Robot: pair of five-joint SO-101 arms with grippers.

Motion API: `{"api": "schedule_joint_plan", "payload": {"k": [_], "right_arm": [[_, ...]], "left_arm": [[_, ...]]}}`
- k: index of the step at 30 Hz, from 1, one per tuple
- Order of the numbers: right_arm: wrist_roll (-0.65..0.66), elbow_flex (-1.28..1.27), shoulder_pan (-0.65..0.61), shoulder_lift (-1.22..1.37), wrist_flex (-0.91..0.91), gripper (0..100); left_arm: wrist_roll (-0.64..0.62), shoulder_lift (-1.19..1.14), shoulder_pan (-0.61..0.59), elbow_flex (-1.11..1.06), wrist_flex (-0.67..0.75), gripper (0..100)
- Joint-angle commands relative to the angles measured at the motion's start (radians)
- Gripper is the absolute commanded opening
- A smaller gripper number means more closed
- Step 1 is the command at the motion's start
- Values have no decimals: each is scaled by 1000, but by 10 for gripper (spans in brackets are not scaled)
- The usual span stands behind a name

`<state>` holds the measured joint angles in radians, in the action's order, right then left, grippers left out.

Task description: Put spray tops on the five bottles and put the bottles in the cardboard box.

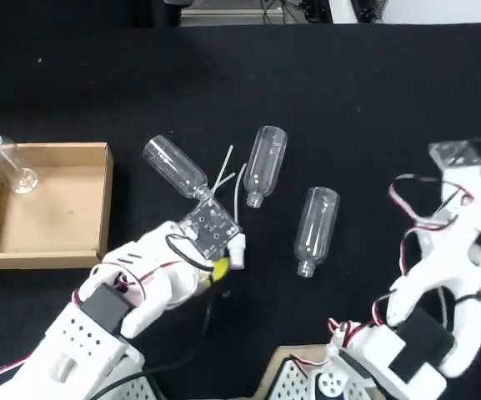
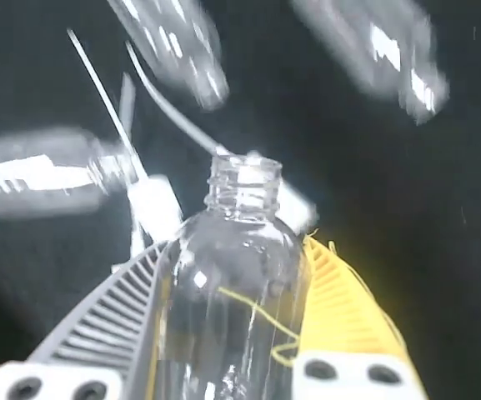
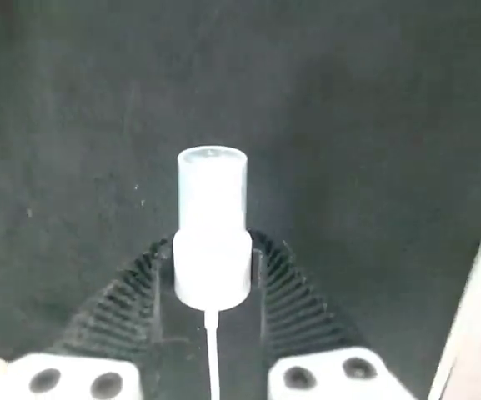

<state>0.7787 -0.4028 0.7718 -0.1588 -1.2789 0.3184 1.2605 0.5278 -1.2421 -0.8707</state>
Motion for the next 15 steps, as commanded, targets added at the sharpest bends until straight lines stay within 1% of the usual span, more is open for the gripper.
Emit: {"api": "schedule_joint_plan", "payload": {"k": [1,4,6,11,15], "right_arm": [[-117,252,-86,-16,-141,11],[-229,447,-176,-24,-259,11],[-322,558,-241,-16,-307,11],[-574,719,-393,-25,-331,11],[-721,863,-474,-25,-368,11]], "left_arm": [[-9,15,8,42,218,29],[-9,15,8,-12,373,32],[-9,15,8,-54,480,32],[-9,17,7,-183,752,30],[-3,17,-1,-291,988,30]]}}
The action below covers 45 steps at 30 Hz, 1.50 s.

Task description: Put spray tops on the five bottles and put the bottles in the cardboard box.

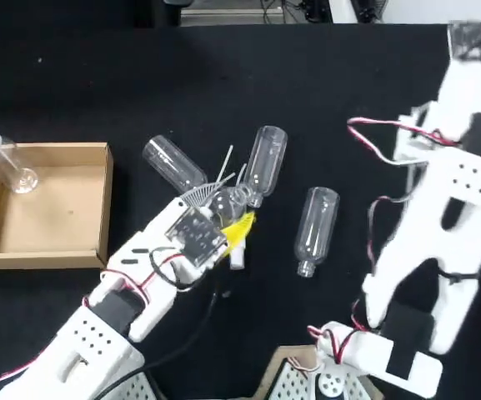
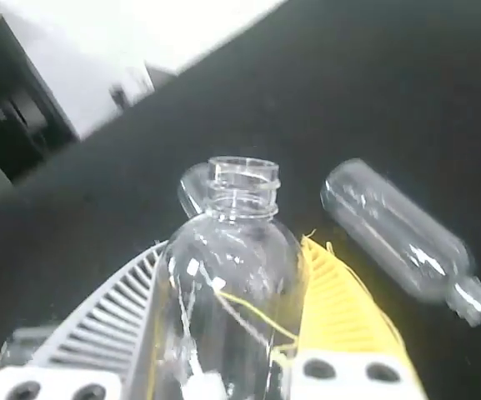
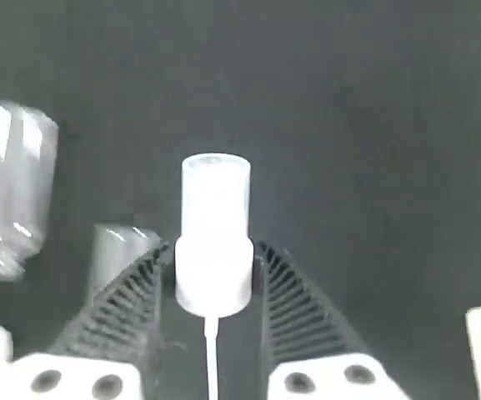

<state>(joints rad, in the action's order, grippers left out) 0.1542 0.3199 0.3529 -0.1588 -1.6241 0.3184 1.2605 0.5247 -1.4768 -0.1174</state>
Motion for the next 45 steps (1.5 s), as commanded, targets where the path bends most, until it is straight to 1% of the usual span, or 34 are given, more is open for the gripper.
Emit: {"api": "schedule_joint_plan", "payload": {"k": [1,5,7,12,16,19,21,27,31,34,39,45], "right_arm": [[-123,183,-66,-25,-32,11],[-212,320,-130,-25,-37,11],[-239,375,-178,-25,-37,11],[-276,513,-319,-25,-54,11],[-276,619,-445,-21,-49,15],[-270,654,-543,-15,-35,15],[-270,656,-600,-16,2,15],[-269,650,-712,-13,144,15],[-269,587,-806,-13,242,15],[-269,526,-853,-13,315,15],[-269,435,-868,-13,439,12],[-275,298,-864,-21,505,11]], "left_arm": [[-3,17,1,-90,298,30],[-8,14,1,-232,583,30],[-2,15,-1,-226,655,30],[-3,8,-94,-226,660,30],[-8,11,-223,-226,660,30],[-6,8,-298,-226,660,30],[-8,9,-328,-226,660,30],[-5,8,-337,-226,660,30],[-6,8,-335,-226,660,30],[-6,8,-332,-226,660,30],[-8,8,-335,-226,660,30],[-8,8,-335,-226,660,30]]}}
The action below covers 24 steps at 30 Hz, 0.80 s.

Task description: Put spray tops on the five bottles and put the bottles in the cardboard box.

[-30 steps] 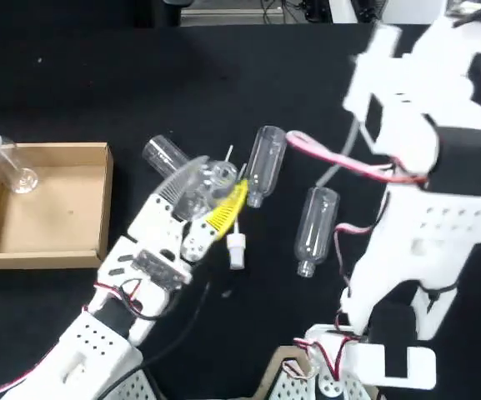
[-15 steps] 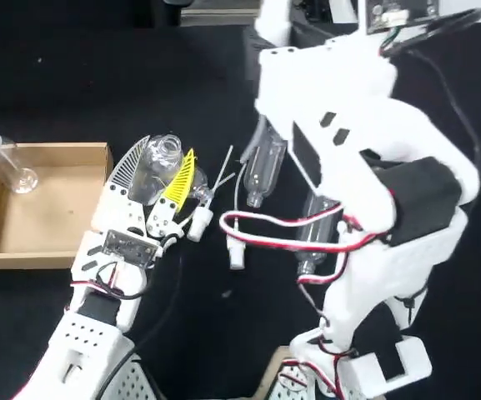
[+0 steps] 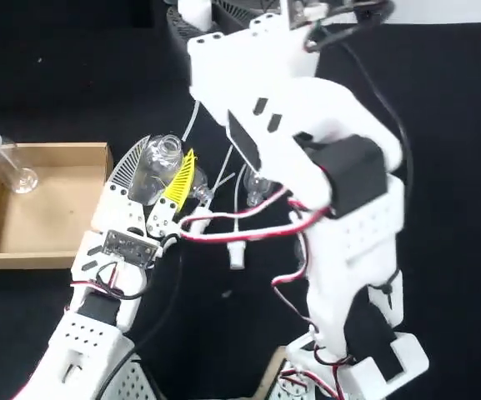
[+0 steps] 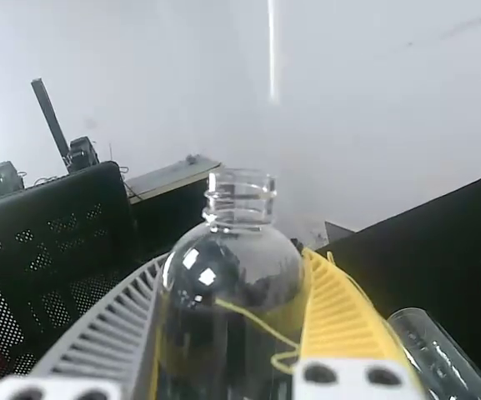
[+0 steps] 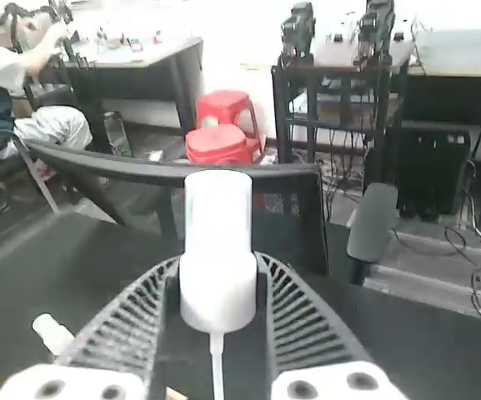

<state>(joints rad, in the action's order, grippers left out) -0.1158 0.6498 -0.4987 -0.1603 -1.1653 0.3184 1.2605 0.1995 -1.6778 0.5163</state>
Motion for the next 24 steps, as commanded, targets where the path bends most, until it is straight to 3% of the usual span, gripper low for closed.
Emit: {"api": "schedule_joint_plan", "payload": {"k": [1,15,24], "right_arm": [[-6,-45,-12,-19,46,11],[-8,-74,-46,-67,107,11],[-8,-309,-48,-140,249,11]], "left_arm": [[-8,8,-10,-25,26,30],[-8,8,-10,-25,26,30],[-8,8,-10,-25,26,30]]}}
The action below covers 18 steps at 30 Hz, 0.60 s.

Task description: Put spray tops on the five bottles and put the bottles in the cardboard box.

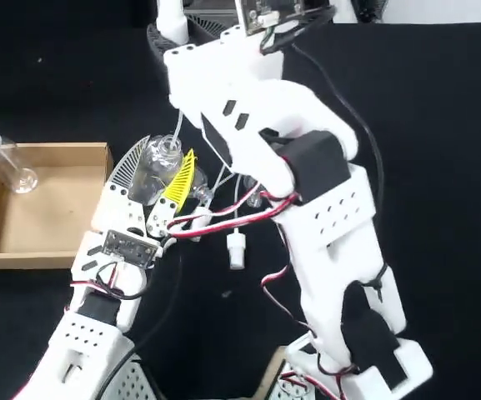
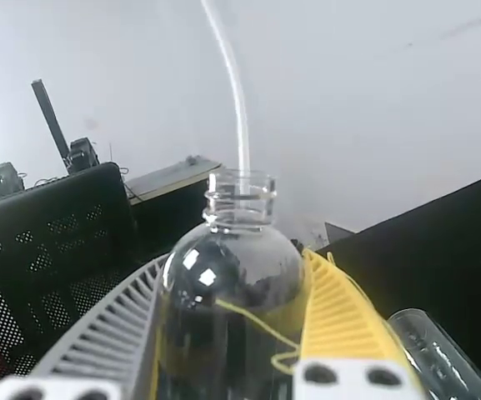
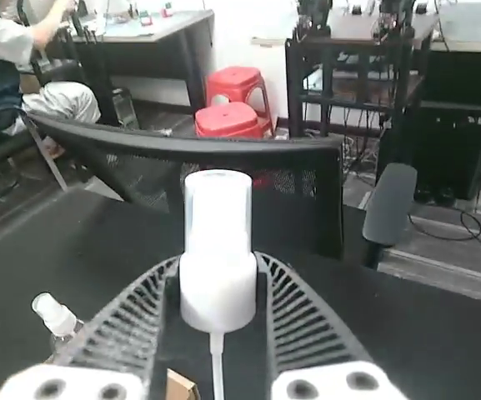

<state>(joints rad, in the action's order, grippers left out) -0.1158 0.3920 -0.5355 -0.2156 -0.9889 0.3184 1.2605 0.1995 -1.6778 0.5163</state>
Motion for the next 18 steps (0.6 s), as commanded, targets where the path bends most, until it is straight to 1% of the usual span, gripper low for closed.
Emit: {"api": "schedule_joint_plan", "payload": {"k": [1,7,15,18], "right_arm": [[-8,-90,-11,-105,91,11],[-8,-338,-17,-259,196,11],[-2,-661,-121,-475,358,15],[-2,-730,-127,-498,385,17]], "left_arm": [[-8,8,-10,-25,26,30],[-8,8,-10,-25,26,30],[-8,8,-10,-25,26,30],[-8,8,-10,-25,26,30]]}}
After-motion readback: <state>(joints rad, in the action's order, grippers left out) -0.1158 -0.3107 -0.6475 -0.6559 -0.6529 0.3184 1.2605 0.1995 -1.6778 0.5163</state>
